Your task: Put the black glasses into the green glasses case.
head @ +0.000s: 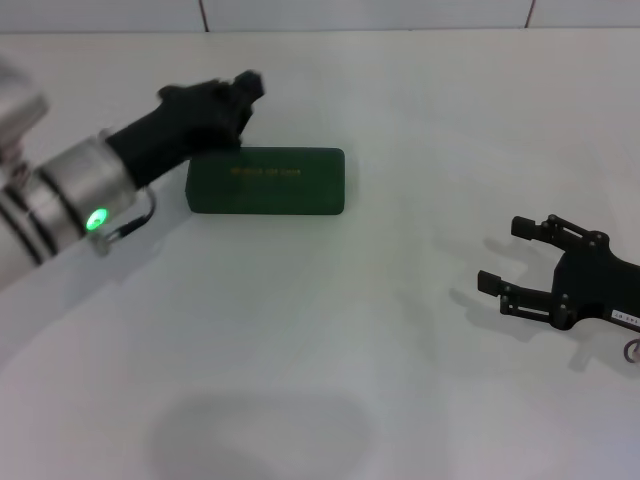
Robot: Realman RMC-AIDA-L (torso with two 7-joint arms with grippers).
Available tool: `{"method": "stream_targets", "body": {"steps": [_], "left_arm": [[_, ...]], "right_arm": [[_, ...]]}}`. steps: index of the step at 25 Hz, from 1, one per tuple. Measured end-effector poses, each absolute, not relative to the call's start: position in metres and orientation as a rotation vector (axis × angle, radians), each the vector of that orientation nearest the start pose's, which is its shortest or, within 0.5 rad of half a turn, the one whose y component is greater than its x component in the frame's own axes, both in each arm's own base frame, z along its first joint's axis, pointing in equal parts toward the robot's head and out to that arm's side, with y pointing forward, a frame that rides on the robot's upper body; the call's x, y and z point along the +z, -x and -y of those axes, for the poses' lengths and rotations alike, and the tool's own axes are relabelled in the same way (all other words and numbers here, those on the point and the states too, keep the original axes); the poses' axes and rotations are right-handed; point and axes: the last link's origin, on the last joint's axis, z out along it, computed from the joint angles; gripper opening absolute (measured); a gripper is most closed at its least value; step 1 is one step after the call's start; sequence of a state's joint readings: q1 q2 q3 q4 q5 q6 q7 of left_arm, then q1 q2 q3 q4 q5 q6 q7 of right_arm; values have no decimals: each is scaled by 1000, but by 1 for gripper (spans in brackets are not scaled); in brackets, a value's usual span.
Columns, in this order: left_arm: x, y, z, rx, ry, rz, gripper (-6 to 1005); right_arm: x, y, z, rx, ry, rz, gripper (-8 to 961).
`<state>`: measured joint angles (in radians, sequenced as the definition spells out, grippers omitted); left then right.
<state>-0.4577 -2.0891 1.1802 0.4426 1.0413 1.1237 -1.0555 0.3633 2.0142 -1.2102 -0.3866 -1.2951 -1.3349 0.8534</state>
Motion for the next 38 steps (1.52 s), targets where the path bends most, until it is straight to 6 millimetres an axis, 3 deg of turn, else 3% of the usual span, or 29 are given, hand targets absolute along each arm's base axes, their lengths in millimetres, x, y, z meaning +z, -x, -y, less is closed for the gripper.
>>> {"method": "stream_targets", "body": {"steps": [3, 12, 19, 28, 38], "left_arm": [[-25, 277, -336, -932, 2193, 597, 44], [-16, 315, -273, -907, 2305, 585, 236], [-8, 326, -228, -888, 2521, 606, 552], [7, 334, -215, -848, 2604, 645, 893], [37, 343, -216, -800, 2593, 672, 893]], "right_arm": [[-33, -303, -294, 748, 2515, -407, 858], [-32, -306, -290, 748, 2512, -412, 857], [-30, -311, -278, 763, 2519, -423, 857], [-30, -313, -274, 777, 2523, -428, 857], [-31, -309, -269, 809, 2544, -415, 857]]}}
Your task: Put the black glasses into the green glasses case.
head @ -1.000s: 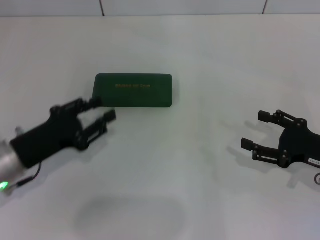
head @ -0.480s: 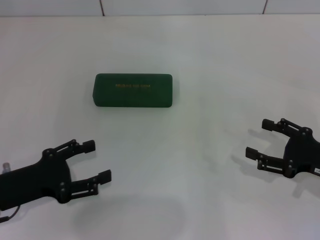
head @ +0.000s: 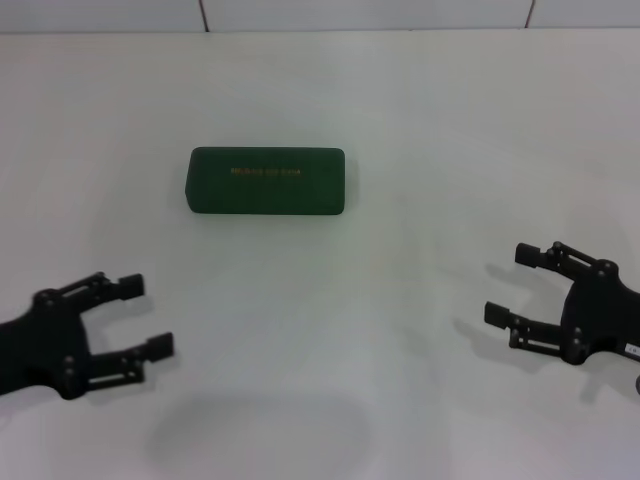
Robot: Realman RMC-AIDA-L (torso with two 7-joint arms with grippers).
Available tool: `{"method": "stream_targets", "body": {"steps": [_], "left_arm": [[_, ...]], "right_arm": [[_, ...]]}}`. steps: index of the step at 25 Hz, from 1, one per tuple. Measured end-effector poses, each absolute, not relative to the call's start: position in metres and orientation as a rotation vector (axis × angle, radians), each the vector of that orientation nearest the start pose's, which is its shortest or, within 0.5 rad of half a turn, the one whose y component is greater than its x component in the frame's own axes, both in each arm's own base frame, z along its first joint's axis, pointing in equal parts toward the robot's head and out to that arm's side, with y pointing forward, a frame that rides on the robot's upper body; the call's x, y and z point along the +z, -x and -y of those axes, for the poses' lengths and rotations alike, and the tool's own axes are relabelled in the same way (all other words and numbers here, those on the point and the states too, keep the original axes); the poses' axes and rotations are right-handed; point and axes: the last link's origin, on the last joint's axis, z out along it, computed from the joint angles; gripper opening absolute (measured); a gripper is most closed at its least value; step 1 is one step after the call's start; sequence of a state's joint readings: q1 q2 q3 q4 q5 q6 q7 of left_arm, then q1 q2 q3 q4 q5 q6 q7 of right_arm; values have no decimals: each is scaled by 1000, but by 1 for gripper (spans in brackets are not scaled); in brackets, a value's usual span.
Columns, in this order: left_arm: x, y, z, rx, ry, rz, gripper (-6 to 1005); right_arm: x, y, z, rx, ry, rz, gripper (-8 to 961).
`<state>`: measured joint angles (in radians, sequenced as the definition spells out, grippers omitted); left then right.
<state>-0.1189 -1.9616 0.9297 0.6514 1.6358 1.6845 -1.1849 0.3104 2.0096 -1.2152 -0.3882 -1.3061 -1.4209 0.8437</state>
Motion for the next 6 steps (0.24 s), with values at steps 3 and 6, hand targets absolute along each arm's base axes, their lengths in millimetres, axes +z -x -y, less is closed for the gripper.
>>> {"method": "stream_targets", "body": {"steps": [3, 6], "left_arm": [[46, 346, -215, -785, 2570, 686, 893], [51, 347, -214, -783, 2552, 681, 893]], "right_arm": [[-33, -309, -265, 814, 2564, -411, 857], [-35, -309, -262, 811, 2578, -414, 857]]}}
